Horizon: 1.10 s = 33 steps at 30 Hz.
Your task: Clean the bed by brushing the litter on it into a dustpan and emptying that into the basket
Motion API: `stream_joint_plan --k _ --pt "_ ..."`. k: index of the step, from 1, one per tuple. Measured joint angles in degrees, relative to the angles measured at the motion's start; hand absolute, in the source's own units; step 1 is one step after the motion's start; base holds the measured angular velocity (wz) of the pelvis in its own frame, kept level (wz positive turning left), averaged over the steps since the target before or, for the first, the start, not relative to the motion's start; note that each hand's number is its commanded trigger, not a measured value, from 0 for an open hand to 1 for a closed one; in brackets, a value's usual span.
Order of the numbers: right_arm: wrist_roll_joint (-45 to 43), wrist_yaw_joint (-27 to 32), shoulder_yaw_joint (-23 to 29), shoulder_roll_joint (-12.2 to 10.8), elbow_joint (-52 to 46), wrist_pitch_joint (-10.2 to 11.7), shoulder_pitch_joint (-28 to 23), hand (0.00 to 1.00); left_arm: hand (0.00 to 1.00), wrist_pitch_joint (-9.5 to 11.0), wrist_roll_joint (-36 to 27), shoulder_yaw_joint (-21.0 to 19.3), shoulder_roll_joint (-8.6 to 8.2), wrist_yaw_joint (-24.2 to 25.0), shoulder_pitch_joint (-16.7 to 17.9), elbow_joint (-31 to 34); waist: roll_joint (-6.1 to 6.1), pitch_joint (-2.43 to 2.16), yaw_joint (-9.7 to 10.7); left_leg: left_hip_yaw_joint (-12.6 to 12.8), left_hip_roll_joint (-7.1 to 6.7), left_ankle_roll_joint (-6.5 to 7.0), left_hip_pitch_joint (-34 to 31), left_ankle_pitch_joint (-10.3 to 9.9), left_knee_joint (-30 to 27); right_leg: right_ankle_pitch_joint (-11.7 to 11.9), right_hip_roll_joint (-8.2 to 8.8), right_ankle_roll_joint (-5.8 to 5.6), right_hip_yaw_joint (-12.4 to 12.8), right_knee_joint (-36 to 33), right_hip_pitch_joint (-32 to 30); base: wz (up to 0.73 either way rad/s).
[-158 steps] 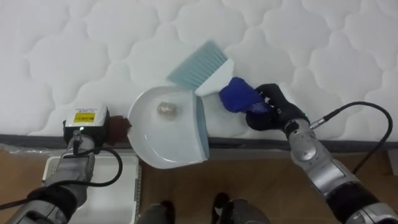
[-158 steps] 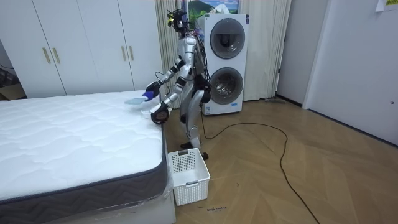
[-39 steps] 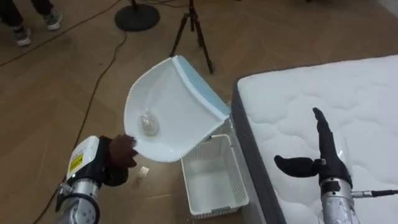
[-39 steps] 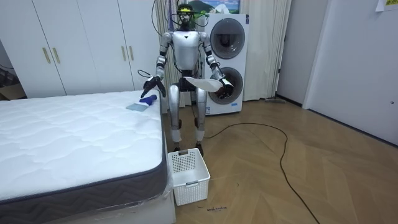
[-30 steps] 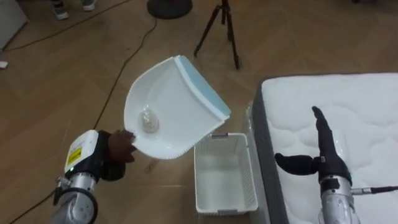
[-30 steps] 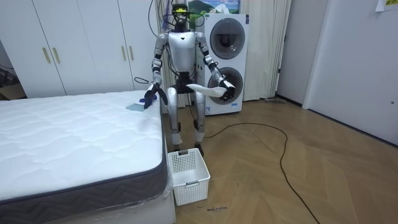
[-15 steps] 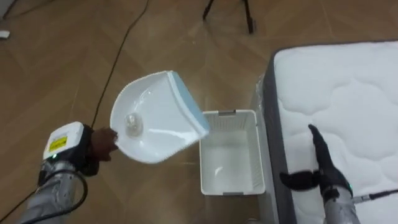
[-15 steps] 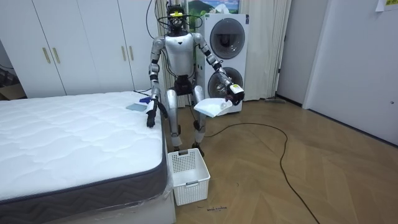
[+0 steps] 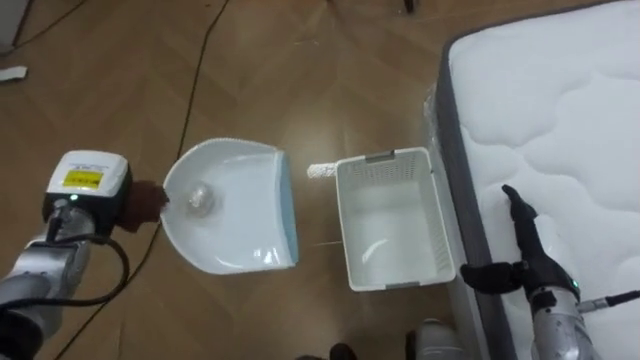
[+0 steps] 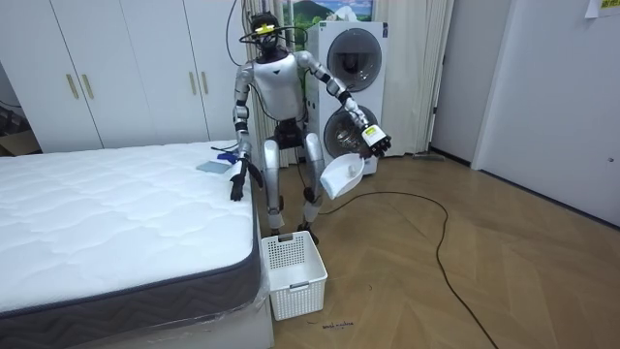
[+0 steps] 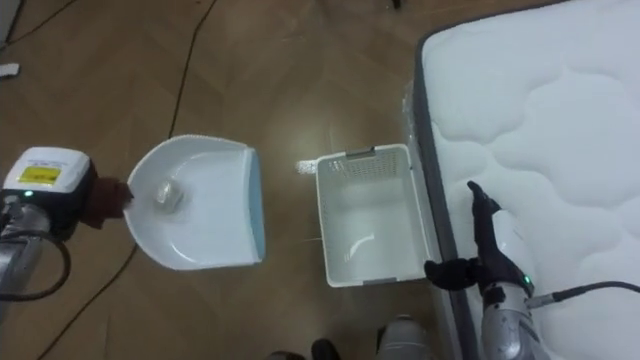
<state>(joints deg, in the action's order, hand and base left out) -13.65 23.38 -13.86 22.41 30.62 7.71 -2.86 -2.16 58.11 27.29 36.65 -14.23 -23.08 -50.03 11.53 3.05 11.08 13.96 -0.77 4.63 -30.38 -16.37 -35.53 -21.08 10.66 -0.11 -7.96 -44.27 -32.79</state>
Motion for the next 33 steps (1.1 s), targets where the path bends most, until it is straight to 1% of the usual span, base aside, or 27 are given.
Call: stream_joint_plan --k 2,4,6,9,11,13,15,16,17,18,19,20,21,23,25,27,30,33 --pt "-0.2 0.7 -0.59 0.05 0.0 -0.01 0.37 0.0 1.0 -0.11 0.02 1.7 0.14 0.83 -0.74 -0.02 0.27 0.02 0.44 0.38 0.02 0.02 0.01 0.01 0.15 -0.01 0.03 0.01 0.17 -0.24 -0.26 -0.03" --pt "-0.33 1.14 -0.79 0.11 -0.03 0.1 0.69 0.0 1.0 -0.22 0.03 3.07 0.14 1.96 -1.19 0.08 0.85 0.02 0.93 0.84 0.12 0.07 0.13 0.04 0.34 -0.02 -0.01 0.02 0.39 -0.33 -0.38 -0.03" --pt "-0.4 1.61 -0.8 0.2 -0.14 0.57 0.79 0.0 1.0 -0.37 0.05 4.44 0.15 3.5 -1.28 0.03 1.66 -0.04 1.14 1.65 0.13 0.07 0.55 0.04 0.75 -0.05 -0.17 0.02 1.37 -0.52 -0.74 -0.16" --pt "-0.71 1.64 -0.82 0.27 -0.35 1.18 1.47 0.0 1.0 -0.82 0.13 4.46 0.27 5.52 -1.28 -0.38 1.94 -0.06 1.2 3.17 0.15 0.07 0.82 0.04 1.2 -0.14 -0.69 -0.07 3.21 -1.2 -1.81 -0.23" --pt "-1.51 1.54 -0.81 0.26 -0.33 1.58 1.66 0.0 1.0 -1.33 0.71 4.46 0.38 6.6 -1.54 -0.39 2.16 -0.04 1.62 3.43 0.17 0.07 0.82 0.04 1.21 -0.22 -0.66 0.0 3.4 -1.36 -2.06 -0.06" --pt "-2.89 1.45 -0.8 0.23 -0.19 1.64 2.34 0.0 1.0 -1.76 1.09 4.47 0.78 7.54 -1.85 -0.36 2.76 0.06 2.58 3.55 0.17 0.07 0.52 0.04 1.28 -0.23 -0.46 0.01 3.34 -1.43 -2.47 0.0" --pt "-4.16 1.53 -0.73 0.26 0.08 2.4 2.93 0.0 1.0 -2.45 1.49 4.56 1.0 8.97 -2.15 -0.37 3.54 0.14 3.47 4.82 0.06 0.24 0.89 0.14 1.98 -0.27 -0.1 -0.07 3.82 -1.63 -2.83 -0.06" --pt "-4.35 1.53 -0.73 0.24 0.09 2.65 2.94 0.0 1.0 -2.58 1.63 4.57 1.05 9.21 -2.28 -0.38 3.6 0.1 3.57 5.2 0.03 0.28 1.05 0.16 2.17 -0.29 -0.08 -0.12 4.12 -1.72 -2.95 -0.18" --pt "-4.59 1.47 -0.75 0.2 0.04 3.13 3.06 0.0 1.0 -2.68 1.68 4.65 1.44 9.67 -2.63 -0.53 3.62 0.09 3.77 6.1 0.05 0.29 1.25 0.17 2.35 -0.34 -0.03 -0.18 4.72 -2.04 -3.32 -0.12" --pt "-4.59 1.44 -0.82 0.13 0.06 3.6 3.25 0.0 1.0 -2.7 1.64 5.07 1.99 9.94 -3.14 -0.6 3.73 0.15 4.49 6.73 0.01 0.32 1.35 0.18 2.41 -0.55 0.25 -0.16 4.77 -2.4 -3.44 -0.07" --pt "-4.59 1.44 -0.82 0.08 0.09 3.75 3.25 0.0 1.0 -2.79 1.65 5.51 2.22 10.01 -3.55 -0.54 3.75 0.16 4.78 7.2 0.07 0.34 1.47 0.19 2.46 -0.63 0.28 -0.21 4.87 -2.47 -3.46 0.0" --pt "-4.61 1.42 -0.81 0.05 0.08 4.07 3.26 0.0 1.0 -2.89 1.66 6.18 2.51 10.04 -4.25 -0.51 3.76 0.16 5.05 8.27 0.16 0.48 2.0 0.28 3.05 -0.71 0.29 -0.3 5.23 -2.46 -3.45 -0.06" --pt "-4.61 1.41 -0.81 0.05 0.11 4.31 3.37 0.0 1.0 -2.9 1.64 6.7 2.64 10.05 -4.88 -0.56 3.79 0.18 5.06 9.35 0.22 0.51 2.47 0.3 3.56 -0.75 0.23 -0.35 5.76 -2.48 -3.51 -0.12" --pt "-4.59 1.37 -0.82 -0.02 0.24 4.79 3.63 0.0 1.0 -2.91 1.64 6.73 2.64 10.06 -5.2 -0.61 3.91 0.23 5.11 10.21 0.18 0.51 3.1 0.3 4.11 -0.78 0.14 -0.36 6.45 -2.48 -3.51 -0.2" --pt "-4.56 1.38 -0.95 -0.24 0.08 4.89 3.67 0.0 1.0 -3.07 1.61 6.83 2.64 10.13 -6.01 -0.67 3.98 0.27 5.34 10.53 0.19 0.51 3.24 0.3 4.28 -0.88 -0.13 -0.49 6.99 -2.49 -3.6 -0.1" --pt "-4.56 1.46 -1.75 -0.3 -0.17 4.93 4.08 0.0 1.0 -3.88 1.55 7.24 2.81 10.13 -6.48 -0.71 3.98 0.27 5.81 10.92 0.18 0.5 3.12 0.3 4.48 -0.91 -0.28 -0.52 7.54 -2.57 -4.09 -0.07" --pt "-4.59 1.46 -1.86 -0.43 -0.36 5.36 4.15 0.0 1.0 -4.0 1.58 7.94 2.83 10.14 -6.91 -0.82 4.08 0.43 6.24 10.96 0.09 0.49 2.99 0.3 4.25 -0.99 -0.36 -0.58 7.81 -2.53 -4.35 -0.02" --pt "-4.66 1.35 -1.86 -0.42 -0.64 5.4 4.01 0.0 1.0 -4.02 1.45 7.94 2.82 10.21 -7.06 -1.87 4.05 0.46 6.36 10.96 0.09 0.49 2.98 0.3 4.23 -1.03 -0.41 -0.6 7.89 -2.38 -4.37 0.0"
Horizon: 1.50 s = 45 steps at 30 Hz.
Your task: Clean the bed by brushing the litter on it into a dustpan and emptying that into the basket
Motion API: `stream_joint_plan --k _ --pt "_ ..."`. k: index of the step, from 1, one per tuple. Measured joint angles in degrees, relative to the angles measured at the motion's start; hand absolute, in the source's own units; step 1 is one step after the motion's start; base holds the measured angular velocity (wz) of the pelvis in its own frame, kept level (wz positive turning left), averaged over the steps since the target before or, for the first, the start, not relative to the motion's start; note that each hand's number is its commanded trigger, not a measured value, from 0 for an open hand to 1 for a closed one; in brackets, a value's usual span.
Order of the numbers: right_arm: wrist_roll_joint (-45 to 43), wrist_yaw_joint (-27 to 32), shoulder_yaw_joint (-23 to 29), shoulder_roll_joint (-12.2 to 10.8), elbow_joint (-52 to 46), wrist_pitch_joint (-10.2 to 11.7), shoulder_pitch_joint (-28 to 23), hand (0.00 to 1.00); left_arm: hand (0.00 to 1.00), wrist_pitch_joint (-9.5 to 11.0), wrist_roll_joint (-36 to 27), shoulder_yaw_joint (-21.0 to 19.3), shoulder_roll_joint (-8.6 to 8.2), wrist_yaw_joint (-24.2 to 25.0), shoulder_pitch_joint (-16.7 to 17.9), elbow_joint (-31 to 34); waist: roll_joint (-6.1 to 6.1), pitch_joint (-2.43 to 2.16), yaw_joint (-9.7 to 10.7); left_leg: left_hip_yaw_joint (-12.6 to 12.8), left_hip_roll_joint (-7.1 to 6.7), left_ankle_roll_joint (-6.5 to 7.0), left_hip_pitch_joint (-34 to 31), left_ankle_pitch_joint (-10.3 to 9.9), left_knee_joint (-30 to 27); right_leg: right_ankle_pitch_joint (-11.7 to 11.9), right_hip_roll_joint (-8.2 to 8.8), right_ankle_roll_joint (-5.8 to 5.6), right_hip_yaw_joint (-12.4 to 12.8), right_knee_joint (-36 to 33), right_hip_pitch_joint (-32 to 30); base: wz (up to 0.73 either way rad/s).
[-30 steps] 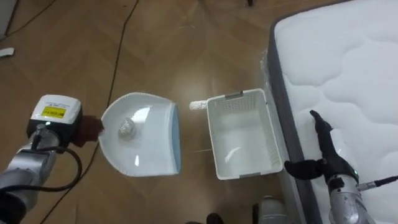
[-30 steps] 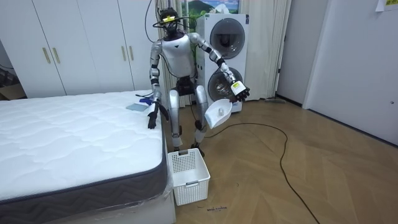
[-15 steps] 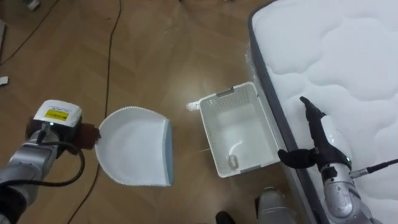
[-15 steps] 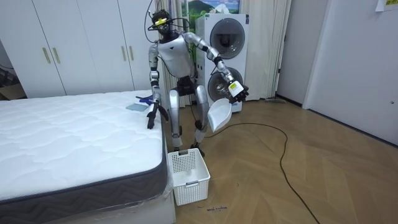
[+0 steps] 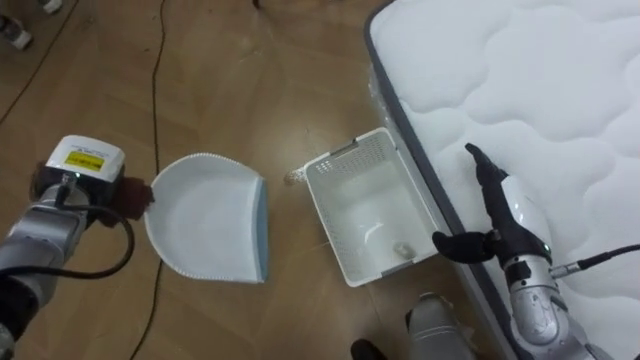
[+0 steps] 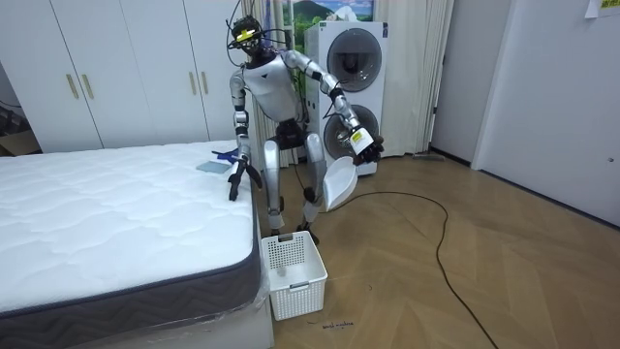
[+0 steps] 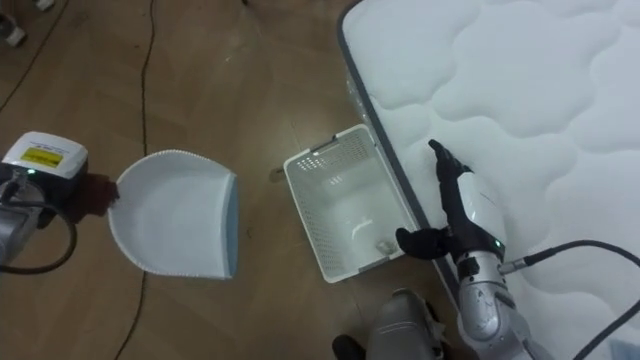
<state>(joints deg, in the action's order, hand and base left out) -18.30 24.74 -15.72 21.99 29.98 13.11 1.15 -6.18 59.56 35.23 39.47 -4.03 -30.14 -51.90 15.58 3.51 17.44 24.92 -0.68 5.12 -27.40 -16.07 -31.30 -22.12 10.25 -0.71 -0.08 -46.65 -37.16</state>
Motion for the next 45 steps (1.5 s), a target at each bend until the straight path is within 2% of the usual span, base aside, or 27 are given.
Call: stream_joint_plan --k 10,15,16,18,19,20,21,22,24,26,27,28,31,33,34,36,37,38,39,40,41,42,43,44,45 --pt "0.5 -0.09 -0.47 0.54 0.55 0.0 0.04 0.0 1.0 -0.52 -1.2 1.65 -0.01 0.81 0.04 -3.52 -0.38 0.28 -0.14 0.03 -0.02 0.0 0.17 0.0 -0.12 -0.02 0.08 -0.03 -0.02 -0.1 0.16 0.0" --pt "0.97 0.31 -0.95 0.68 0.44 0.71 -0.24 0.0 1.0 -0.25 -10.35 1.43 -0.57 -1.7 0.14 -2.54 -1.2 0.59 -0.47 -0.12 0.03 -0.01 0.48 -0.01 -0.44 -0.01 -0.4 -0.03 1.0 -0.15 0.21 -0.06" --pt "1.13 0.32 -0.95 0.67 0.42 0.75 -0.33 0.0 1.0 -0.11 -10.69 1.13 -0.84 -1.97 0.29 -2.19 -1.38 0.57 -0.64 -0.36 -0.02 -0.02 0.5 -0.02 -0.56 -0.01 -0.47 -0.03 1.2 -0.16 0.2 -0.21" --pt "2.69 0.28 -1.03 0.57 0.59 1.23 -0.51 0.0 1.0 0.83 -11.14 0.08 -1.01 -2.85 1.03 -0.11 -2.25 0.68 -1.92 -3.03 -0.2 -0.5 0.46 -0.29 -1.57 0.16 -1.39 0.05 2.28 -0.11 0.24 -0.42" --pt "3.18 0.19 -1.2 0.34 1.09 1.39 -0.57 0.0 1.0 1.72 -11.64 -1.77 -1.06 -3.78 2.6 2.0 -2.84 0.6 -3.1 -6.69 -0.46 -1.42 0.49 -0.83 -2.23 0.56 -2.42 0.32 3.15 0.37 0.73 -0.72" --pt "3.55 0.18 -1.31 0.18 1.58 1.53 -0.7 0.0 1.0 2.48 -12.25 -3.99 -1.71 -4.8 4.35 4.21 -3.3 0.46 -4.0 -11.45 -1.26 -1.75 0.82 -1.0 -2.31 1.01 -3.62 0.31 4.33 1.23 1.55 -0.9" --pt "4.01 0.24 -1.47 0.21 2.03 1.71 -0.77 0.0 1.0 3.34 -13.24 -5.84 -2.54 -5.97 6.12 6.24 -3.54 0.38 -4.83 -13.18 -1.25 -2.15 1.65 -1.23 -2.23 1.53 -4.53 0.35 5.04 2.32 2.56 -0.7" --pt "4.37 0.34 -1.51 0.14 2.4 1.89 -0.89 0.0 1.0 3.9 -14.02 -6.36 -2.76 -6.56 6.89 7.29 -3.81 0.26 -5.18 -13.56 -1.23 -2.25 2.14 -1.29 -2.12 1.72 -4.83 0.37 5.43 2.73 2.96 -0.65" --pt "5.0 0.47 -1.48 -0.07 3.28 1.77 -1.91 0.0 1.0 5.64 -16.69 -9.09 -3.09 -8.28 10.5 13.11 -4.82 -0.32 -6.09 -14.45 -1.07 -2.4 3.22 -1.38 -2.11 2.38 -6.1 0.13 6.69 4.29 4.28 -0.49" --pt "5.11 0.95 -0.81 -0.14 3.33 1.56 -3.51 0.0 1.0 6.56 -19.36 -11.06 -3.67 -8.42 13.12 17.99 -5.37 -0.72 -6.73 -14.89 -0.71 -2.59 4.5 -1.49 -2.08 2.96 -7.36 -0.19 7.78 5.9 5.9 -0.41" --pt "5.85 1.36 -0.77 -0.16 3.49 0.96 -4.72 0.0 1.0 7.09 -21.21 -12.14 -4.23 -8.91 14.97 20.75 -5.91 -1.05 -7.12 -14.93 -0.6 -2.59 5.74 -1.5 -1.85 3.25 -7.54 -0.22 8.15 6.85 7.17 -0.4" --pt "6.38 1.56 -0.71 -0.19 3.52 0.78 -5.34 0.0 1.0 7.39 -22.04 -12.57 -4.74 -9.1 15.6 21.62 -6.11 -1.18 -7.07 -14.95 -0.59 -2.6 6.46 -1.5 -1.62 3.37 -7.59 -0.3 8.17 7.28 7.94 -0.29" --pt "7.24 2.21 1.4 -1.75 3.72 -0.77 -8.11 0.0 1.0 9.1 -25.24 -14.88 -8.11 -10.01 17.34 23.11 -7.2 -1.76 -7.3 -14.52 -0.43 -2.6 11.48 -1.5 2.05 4.34 -8.48 -0.75 9.46 10.41 12.1 -0.34" --pt "6.73 2.64 3.72 -3.45 3.34 -0.87 -9.87 0.0 1.0 10.06 -27.1 -18.94 -11.14 -10.93 21.18 25.33 -7.93 -2.22 -7.55 -13.81 0.0 -2.64 14.78 -1.52 4.57 6.21 -9.67 -0.72 10.19 13.66 14.61 -0.69" --pt "6.72 2.75 3.78 -3.54 2.99 -1.15 -10.32 0.0 1.0 10.28 -28.38 -19.32 -11.42 -11.03 21.84 25.91 -8.42 -2.38 -7.56 -13.77 0.04 -2.64 15.15 -1.53 4.59 6.54 -9.83 -0.73 10.19 14.06 14.85 -0.76" --pt "6.7 2.81 3.59 -3.7 2.22 -2.11 -11.66 0.0 1.0 10.85 -33.18 -19.7 -13.04 -12.37 24.3 26.31 -10.57 -2.73 -8.59 -13.35 0.06 -2.61 17.76 -1.56 4.43 7.99 -10.92 -0.56 11.3 14.9 16.34 -1.01" --pt "6.7 2.8 3.42 -3.72 2.16 -2.48 -11.69 0.0 1.0 10.89 -33.77 -20.32 -13.82 -12.45 25.4 26.51 -10.93 -2.9 -9.11 -13.25 0.23 -2.58 18.5 -1.58 4.52 8.67 -11.25 -0.42 11.24 15.58 16.78 -1.47" --pt "7.1 2.78 3.14 -3.79 2.01 -3.04 -11.59 0.0 1.0 11.04 -34.74 -21.52 -15.24 -12.6 27.53 27.59 -11.61 -2.87 -10.52 -13.0 0.47 -2.43 20.21 -1.7 5.47 10.67 -11.83 0.13 10.1 17.47 17.38 -1.84" --pt "7.77 2.32 2.82 -3.82 1.85 -3.29 -11.1 0.0 1.0 11.61 -35.49 -22.36 -16.57 -13.08 28.77 27.83 -12.1 -2.77 -12.31 -13.01 0.62 -2.38 21.77 -1.7 7.46 13.33 -11.76 1.04 6.36 19.55 17.49 -1.9" --pt "7.81 1.91 2.8 -3.84 1.81 -3.29 -10.87 0.0 1.0 11.68 -35.67 -22.66 -17.19 -13.15 29.04 27.83 -12.18 -2.81 -13.06 -13.01 0.76 -2.35 22.39 -1.69 8.88 14.91 -11.67 1.53 3.89 20.98 17.55 -1.85" --pt "7.94 0.94 2.77 -4.08 1.8 -3.3 -10.06 0.0 1.0 11.87 -35.78 -23.1 -17.86 -13.22 29.48 27.9 -12.28 -2.85 -13.88 -12.26 1.38 -2.14 23.72 -1.53 12.2 18.47 -11.71 2.87 -1.5 24.94 17.88 -1.58" --pt "7.96 0.2 2.77 -4.75 1.7 -3.3 -9.52 0.0 1.0 12.16 -36.51 -23.67 -18.0 -13.21 29.95 28.29 -13.02 -2.78 -14.56 -7.07 2.95 -2.08 24.34 -1.42 14.56 19.83 -11.04 4.2 -7.38 25.82 17.85 -1.37" --pt "7.98 0.14 2.86 -5.08 1.71 -3.33 -9.85 0.0 1.0 12.2 -36.53 -23.76 -18.41 -13.21 29.94 28.28 -13.65 -2.74 -14.5 -3.67 3.29 -2.13 24.65 -1.39 14.59 17.74 -9.67 4.33 -10.62 22.9 17.85 -0.89" --pt "8.56 0.12 3.04 -5.08 1.69 -3.45 -11.27 0.0 1.0 12.42 -36.66 -23.67 -20.04 -13.2 30.08 28.3 -14.47 -2.85 -14.71 1.24 3.72 -2.15 25.63 -1.37 14.83 12.45 -7.51 4.1 -14.98 15.42 18.93 -0.53" --pt "9.18 0.07 3.16 -5.05 1.88 -3.8 -12.12 0.0 1.0 12.51 -37.73 -23.56 -21.8 -13.2 30.71 28.46 -14.8 -2.82 -14.99 5.58 3.9 -2.25 27.07 -1.29 15.79 8.87 -5.1 3.05 -17.47 9.89 21.59 -0.53"
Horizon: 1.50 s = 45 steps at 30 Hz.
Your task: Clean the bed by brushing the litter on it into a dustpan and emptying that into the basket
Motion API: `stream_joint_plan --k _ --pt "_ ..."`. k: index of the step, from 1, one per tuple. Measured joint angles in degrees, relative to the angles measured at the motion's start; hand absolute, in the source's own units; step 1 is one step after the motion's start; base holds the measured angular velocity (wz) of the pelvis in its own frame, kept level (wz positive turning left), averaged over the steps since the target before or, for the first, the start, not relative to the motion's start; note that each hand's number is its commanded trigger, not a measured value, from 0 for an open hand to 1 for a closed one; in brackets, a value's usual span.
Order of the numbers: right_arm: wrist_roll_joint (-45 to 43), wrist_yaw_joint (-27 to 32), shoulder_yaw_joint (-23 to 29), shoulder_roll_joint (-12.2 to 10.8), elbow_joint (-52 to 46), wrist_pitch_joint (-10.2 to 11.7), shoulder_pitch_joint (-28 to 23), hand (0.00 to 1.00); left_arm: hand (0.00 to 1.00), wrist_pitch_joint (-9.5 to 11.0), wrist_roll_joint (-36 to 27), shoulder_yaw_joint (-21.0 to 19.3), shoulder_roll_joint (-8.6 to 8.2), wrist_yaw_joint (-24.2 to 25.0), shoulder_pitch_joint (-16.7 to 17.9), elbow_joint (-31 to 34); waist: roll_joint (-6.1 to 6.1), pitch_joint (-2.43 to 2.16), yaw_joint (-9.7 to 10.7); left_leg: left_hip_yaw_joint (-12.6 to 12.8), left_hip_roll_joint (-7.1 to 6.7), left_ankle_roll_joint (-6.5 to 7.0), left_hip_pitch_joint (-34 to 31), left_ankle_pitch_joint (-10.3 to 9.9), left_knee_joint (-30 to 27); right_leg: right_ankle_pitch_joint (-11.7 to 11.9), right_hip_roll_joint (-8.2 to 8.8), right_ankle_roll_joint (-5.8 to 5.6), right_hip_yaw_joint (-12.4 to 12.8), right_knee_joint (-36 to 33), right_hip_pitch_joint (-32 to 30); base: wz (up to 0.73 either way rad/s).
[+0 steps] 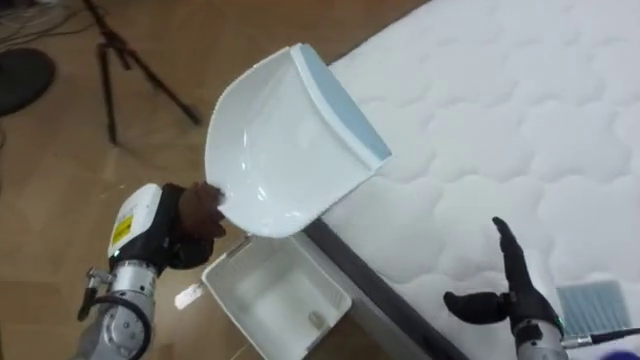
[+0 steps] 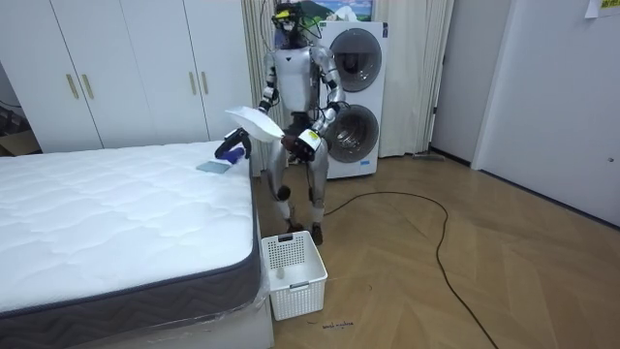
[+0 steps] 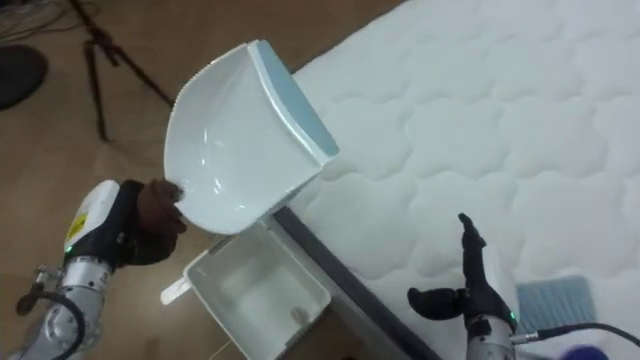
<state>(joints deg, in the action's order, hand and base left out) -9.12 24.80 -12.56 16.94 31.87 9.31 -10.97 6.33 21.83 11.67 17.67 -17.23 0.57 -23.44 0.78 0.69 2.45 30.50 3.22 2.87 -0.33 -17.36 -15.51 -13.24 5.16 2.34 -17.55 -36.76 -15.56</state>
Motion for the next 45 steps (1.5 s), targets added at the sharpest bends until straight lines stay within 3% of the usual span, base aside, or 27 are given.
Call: stream_joint_plan --k 1,3,5,7,8,9,10,12,14,20,21,22,23,24,25,26,27,30,35,38,41,45 --pt "0.1 0.01 0.07 -0.05 0.22 0.0 -0.33 0.0 1.0 -0.07 -0.21 0.0 -0.75 0.01 0.43 0.21 -0.21 -0.11 -0.14 2.46 0.0 -0.11 0.76 0.18 0.63 -1.35 1.08 -0.83 -0.22 -1.97 1.27 -0.78" --pt "0.92 0.0 0.01 -0.11 1.26 0.48 -0.91 0.0 1.0 -0.05 -1.54 -0.07 -2.65 -0.05 0.95 0.51 -0.85 -0.12 -3.01 10.7 -0.02 -0.46 2.37 0.46 1.5 -3.36 4.94 -3.11 0.16 -1.56 7.33 -1.2" --pt "1.07 -0.01 -0.53 -0.92 1.37 1.14 -0.65 0.0 1.0 -0.04 -3.36 -0.38 -2.65 -0.18 1.57 0.46 -1.56 0.14 -4.13 12.51 0.11 -0.54 1.98 0.52 -0.02 -4.3 6.03 -5.04 0.14 5.57 10.35 -1.35" --pt "0.32 -0.52 -1.29 -1.52 1.71 1.48 -0.07 0.0 1.0 -0.03 -4.48 -0.69 -3.0 -0.11 2.91 0.39 -1.69 0.24 -4.33 6.69 0.05 -0.92 1.23 0.76 -0.32 -4.45 4.73 -5.03 0.47 10.11 10.78 -1.4" --pt "-0.47 -0.6 -1.37 -1.77 1.73 1.97 0.0 0.0 1.0 0.0 -4.8 -0.67 -3.08 0.21 3.08 -0.11 -1.77 0.2 -4.03 2.05 -0.07 -1.1 0.53 0.86 -0.63 -4.34 3.83 -4.97 1.43 12.06 11.11 -1.09" --pt "-0.79 -0.61 -1.38 -1.86 1.82 2.02 0.13 0.0 1.0 0.0 -4.83 -0.69 -3.1 0.33 3.01 -0.41 -1.78 0.22 -3.87 0.46 0.02 -1.16 0.1 0.89 -1.03 -4.14 3.39 -4.89 1.67 13.1 11.35 -1.04" --pt "-1.5 -0.61 -1.34 -1.97 1.84 2.03 0.19 0.0 1.0 0.13 -5.35 -0.6 -3.11 0.5 3.1 -0.59 -1.62 0.16 -2.33 -1.65 0.51 -1.29 -0.9 0.95 -1.95 -3.43 2.56 -4.38 1.52 15.1 11.69 -0.59" --pt "-1.77 -0.66 -1.09 -2.02 1.86 2.01 -0.45 0.0 1.0 0.91 -6.71 0.46 -3.17 1.25 3.12 -0.7 -1.45 0.09 1.36 -1.91 1.74 -1.84 -1.19 1.28 -2.48 -1.68 1.03 -3.7 1.52 17.56 12.28 -0.29" --pt "-1.54 -1.03 -0.1 -2.2 1.91 2.04 -1.06 0.0 1.0 1.19 -6.65 1.51 -3.17 1.77 3.1 -0.7 -1.32 0.09 2.68 -1.33 2.32 -2.12 -0.84 1.43 -2.45 -1.01 0.28 -3.32 1.83 18.8 12.62 -0.2" --pt "-0.49 -2.55 1.22 -2.22 1.96 3.29 -2.88 0.0 1.0 1.21 -6.57 2.95 -3.21 4.55 4.16 -0.89 0.05 0.17 3.17 -1.02 3.22 -3.11 1.52 2.01 -1.8 -0.15 -1.33 -2.43 4.99 19.24 12.59 -0.34" --pt "-0.27 -2.99 1.59 -2.21 1.96 3.29 -2.93 0.0 1.0 1.22 -6.6 2.85 -3.16 4.86 4.31 -0.91 0.44 0.13 2.43 -1.66 3.12 -3.17 2.07 2.04 -1.64 -0.24 -1.55 -2.2 6.32 19.08 12.33 -0.46" --pt "-0.21 -3.25 1.84 -2.21 1.96 3.28 -3.0 0.0 1.0 1.23 -6.6 2.76 -3.14 5.03 4.54 -0.91 0.49 0.09 2.13 -2.57 2.98 -3.21 2.41 2.06 -1.62 -0.27 -1.82 -2.14 7.48 18.82 12.08 -0.9" --pt "-0.59 -4.18 2.22 -2.21 1.94 3.23 -2.8 0.0 1.0 1.36 -6.56 2.04 -3.16 5.11 5.88 -0.9 0.61 0.01 0.89 -6.04 2.45 -3.21 3.25 2.07 -1.61 -0.31 -2.59 -1.9 10.49 17.93 11.32 -1.26" --pt "-1.12 -5.14 2.45 -2.19 1.89 3.18 -2.68 0.0 1.0 1.29 -6.56 1.28 -3.13 5.5 7.62 -0.91 0.69 -0.05 0.1 -12.57 1.58 -3.2 4.14 2.08 -1.56 -0.12 -3.5 -1.56 13.27 17.75 11.26 -1.32" --pt "-1.35 -5.61 2.47 -2.17 1.85 3.12 -2.66 0.0 0.88 1.24 -6.55 0.98 -3.13 5.62 8.58 -0.91 0.67 -0.1 -0.05 -16.17 1.19 -3.2 4.57 2.08 -1.47 0.05 -3.95 -1.37 14.45 17.77 11.33 -1.25" --pt "-1.49 -6.71 2.53 -2.18 1.69 3.05 -2.71 0.0 0.54 1.22 -6.55 0.32 -3.26 6.16 10.32 -0.92 0.99 -0.39 -0.21 -21.6 0.72 -3.22 5.62 2.06 -1.11 0.38 -5.29 -1.12 16.6 17.83 11.39 -1.13" --pt "-1.49 -7.63 2.5 -2.17 1.71 3.0 -2.72 0.0 0.0 1.22 -6.56 -0.05 -3.25 6.75 11.45 -0.96 0.97 -0.43 -0.47 -23.62 0.5 -3.22 6.47 2.06 -0.68 0.67 -6.22 -0.95 18.89 17.66 11.28 -1.08" --pt "-1.48 -9.21 2.53 -2.21 2.53 2.58 -2.97 0.0 0.0 1.28 -6.66 -0.72 -3.22 7.92 13.1 -1.8 0.36 -0.56 -0.64 -23.57 0.54 -3.24 8.15 2.07 1.71 0.86 -7.69 -0.7 22.3 16.19 10.45 -0.75" --pt "-1.47 -9.74 2.64 -2.22 3.54 2.1 -3.39 0.0 0.0 1.32 -6.65 -0.97 -3.24 8.93 12.97 -5.07 -0.69 -0.62 0.15 -23.2 0.56 -3.27 9.59 2.05 2.84 1.21 -8.34 -0.85 23.84 16.42 10.7 -0.19" --pt "-2.46 -10.05 3.2 -2.64 5.06 2.09 -3.37 0.0 0.0 1.32 -6.62 -1.62 -3.26 9.05 12.97 -7.29 -0.63 -0.58 0.12 -23.22 0.57 -3.28 10.41 2.05 3.03 1.73 -8.53 -0.97 24.08 17.3 11.61 -0.14" --pt "-2.77 -10.04 3.91 -3.39 8.48 1.56 -3.25 0.0 0.0 1.26 -6.72 -2.85 -3.27 8.97 12.32 -11.65 -0.48 -0.52 0.27 -24.81 0.58 -3.28 11.1 2.05 4.42 1.98 -8.6 -1.19 23.62 18.15 12.36 0.06" --pt "-1.87 -10.03 5.06 -3.76 13.11 -0.77 -3.3 0.0 0.0 1.08 -7.86 -4.0 -3.28 8.95 12.85 -18.41 -0.42 -0.47 -0.33 -24.58 0.51 -3.28 10.92 2.05 4.87 2.52 -8.5 -1.59 23.45 19.16 12.47 0.05"
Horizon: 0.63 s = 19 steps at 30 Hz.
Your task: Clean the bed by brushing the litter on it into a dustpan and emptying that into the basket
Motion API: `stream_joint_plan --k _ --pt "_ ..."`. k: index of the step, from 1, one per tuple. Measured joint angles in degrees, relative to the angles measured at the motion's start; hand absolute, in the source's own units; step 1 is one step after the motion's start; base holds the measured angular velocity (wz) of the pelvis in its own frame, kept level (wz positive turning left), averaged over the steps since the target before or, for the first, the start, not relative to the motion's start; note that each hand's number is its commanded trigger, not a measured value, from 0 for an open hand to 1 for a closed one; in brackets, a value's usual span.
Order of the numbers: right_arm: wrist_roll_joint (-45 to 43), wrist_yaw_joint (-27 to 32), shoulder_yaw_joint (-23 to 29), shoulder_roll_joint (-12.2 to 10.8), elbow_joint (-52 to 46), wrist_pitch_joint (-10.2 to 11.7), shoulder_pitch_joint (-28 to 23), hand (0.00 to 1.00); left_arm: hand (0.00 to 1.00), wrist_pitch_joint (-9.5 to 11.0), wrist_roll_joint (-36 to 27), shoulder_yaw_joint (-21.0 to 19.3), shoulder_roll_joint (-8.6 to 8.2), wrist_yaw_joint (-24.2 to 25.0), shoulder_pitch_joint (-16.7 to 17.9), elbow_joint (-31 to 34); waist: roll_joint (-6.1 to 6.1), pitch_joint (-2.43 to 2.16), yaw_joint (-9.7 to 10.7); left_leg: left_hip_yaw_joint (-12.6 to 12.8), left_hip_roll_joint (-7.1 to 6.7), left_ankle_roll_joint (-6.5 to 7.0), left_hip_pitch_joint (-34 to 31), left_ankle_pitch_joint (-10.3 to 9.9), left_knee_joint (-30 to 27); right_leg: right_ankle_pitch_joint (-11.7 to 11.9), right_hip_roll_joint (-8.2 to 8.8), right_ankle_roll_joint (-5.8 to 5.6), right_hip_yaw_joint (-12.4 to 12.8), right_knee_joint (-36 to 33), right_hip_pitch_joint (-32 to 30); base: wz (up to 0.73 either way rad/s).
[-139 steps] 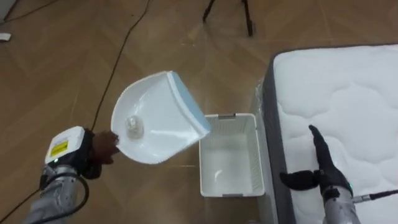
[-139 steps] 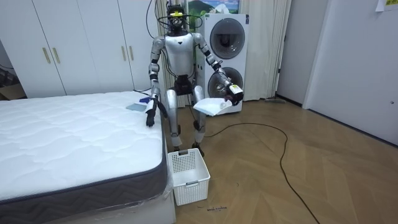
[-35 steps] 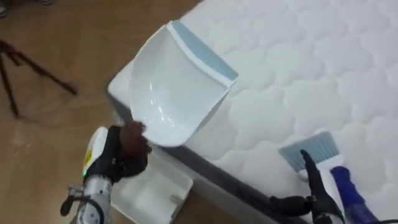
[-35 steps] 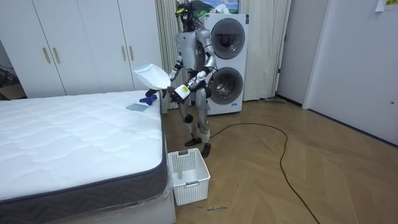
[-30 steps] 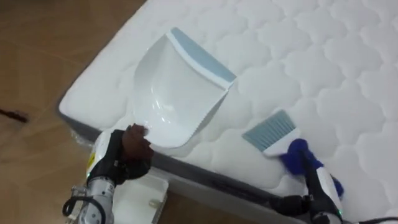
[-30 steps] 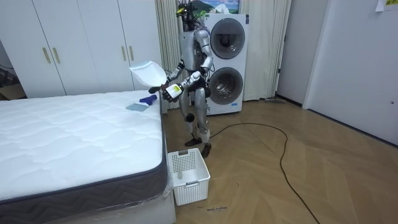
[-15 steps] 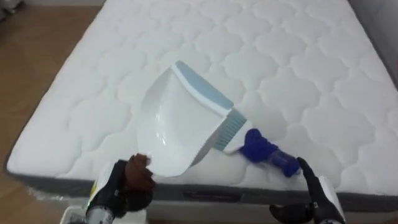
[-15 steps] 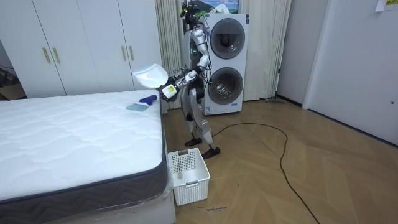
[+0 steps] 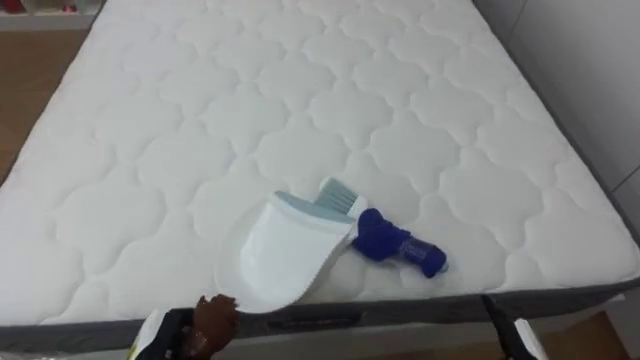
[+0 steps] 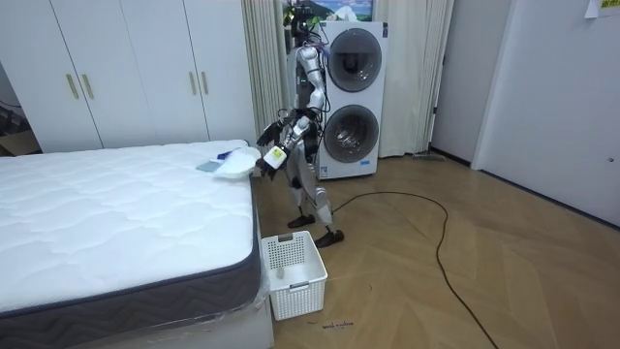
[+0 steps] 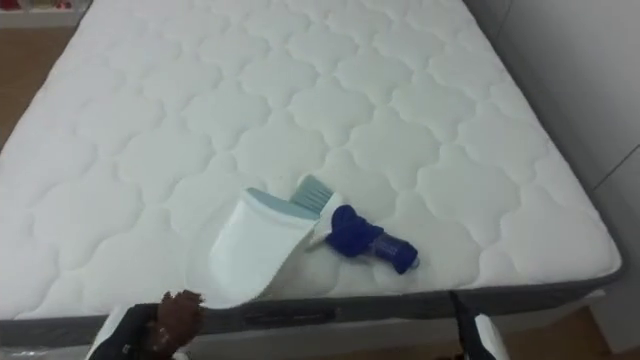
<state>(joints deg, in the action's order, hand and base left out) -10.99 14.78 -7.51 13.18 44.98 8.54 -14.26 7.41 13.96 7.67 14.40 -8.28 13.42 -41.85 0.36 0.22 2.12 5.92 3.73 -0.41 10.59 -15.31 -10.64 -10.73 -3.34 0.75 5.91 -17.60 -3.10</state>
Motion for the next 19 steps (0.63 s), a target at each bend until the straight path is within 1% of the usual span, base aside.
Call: stream_joint_plan --k 1,2,3,7,10,12,14,15,16,18,19 --pt "0.1 0.0 0.0 0.0 0.4 -0.17 -0.03 0.0 0.0 -0.13 -0.48 -0.25 0.01 0.0 0.02 -1.12 -0.01 0.0 -0.18 0.01 -0.01 -0.01 0.01 0.0 0.01 0.04 0.01 -0.03 0.0 0.03 0.0 0.0" --pt "0.26 -0.01 0.0 0.0 1.1 -0.48 -0.01 0.0 0.0 -0.82 -1.5 -0.86 0.01 -0.01 0.14 -2.72 -0.03 -0.01 -0.44 0.04 -0.04 -0.12 0.02 -0.07 0.01 0.08 0.03 -0.08 0.0 0.06 0.0 0.0" --pt "0.35 -0.01 0.05 0.0 2.0 -0.63 0.02 0.0 0.0 -1.06 -2.84 -1.2 0.05 -0.17 0.19 -3.77 -0.07 0.0 -0.78 0.09 -0.04 -0.23 0.04 -0.14 0.06 0.1 0.07 -0.11 -0.08 0.06 0.04 0.03" --pt "0.67 -0.67 0.11 -0.04 5.72 -0.93 0.89 0.0 0.0 -1.05 -5.82 -2.76 -0.13 -0.38 0.18 -6.72 -0.2 -0.01 -0.89 0.09 -0.03 -0.24 0.15 -0.14 0.35 0.15 0.35 -0.19 -0.92 0.26 0.4 0.13" --pt "0.63 -0.8 1.51 -0.14 8.76 -1.19 1.12 0.0 0.0 -1.1 -7.06 -4.9 -0.93 -1.26 0.88 -8.67 -0.19 0.02 -1.14 0.31 -0.01 -0.24 0.48 -0.14 0.43 0.31 0.36 -0.29 -0.99 0.82 0.77 0.02" --pt "0.54 -0.75 2.7 -0.33 8.96 -2.32 0.34 0.0 0.0 -1.21 -7.03 -8.1 -1.92 -1.8 1.75 -9.64 -0.26 0.04 -1.21 0.34 -0.01 -0.24 0.79 -0.14 0.79 0.31 0.43 -0.3 -1.32 0.76 0.96 0.04" --pt "-0.08 -0.88 3.89 -0.59 9.72 -2.7 -0.09 0.0 0.0 -1.43 -7.1 -9.79 -2.66 -2.32 1.77 -11.15 -0.35 0.03 -1.25 0.37 0.01 -0.24 1.19 -0.14 1.35 0.35 0.42 -0.36 -1.39 0.72 1.06 0.03" --pt "-0.16 -1.16 4.6 -0.98 11.17 -3.24 0.28 0.0 0.0 -1.95 -7.62 -10.2 -2.69 -2.36 1.73 -12.47 -0.35 0.04 -1.29 0.44 0.01 -0.28 1.27 -0.17 1.43 0.42 0.41 -0.46 -1.35 0.72 1.06 0.0" --pt "-0.24 -1.29 4.82 -1.16 11.72 -3.6 0.32 0.0 0.0 -2.22 -7.67 -10.5 -2.69 -2.36 1.75 -13.09 -0.63 0.0 -1.3 0.44 0.01 -0.32 1.31 -0.19 1.47 0.46 0.41 -0.48 -1.36 0.71 1.06 0.0" --pt "-0.67 -2.13 5.57 -1.9 13.45 -5.11 0.2 0.0 0.0 -3.37 -7.7 -12.34 -2.71 -2.41 2.1 -14.68 -0.71 -0.01 -1.29 0.32 0.01 -0.42 1.44 -0.27 1.76 0.54 0.37 -0.57 -1.36 0.62 1.04 0.02" --pt "-0.72 -2.54 5.92 -2.03 13.82 -5.46 0.21 0.0 0.0 -3.47 -7.7 -12.55 -2.7 -2.41 2.12 -15.2 -0.71 0.0 -1.29 0.21 0.01 -0.49 1.54 -0.32 1.98 0.57 0.33 -0.62 -1.36 0.61 1.03 0.0"
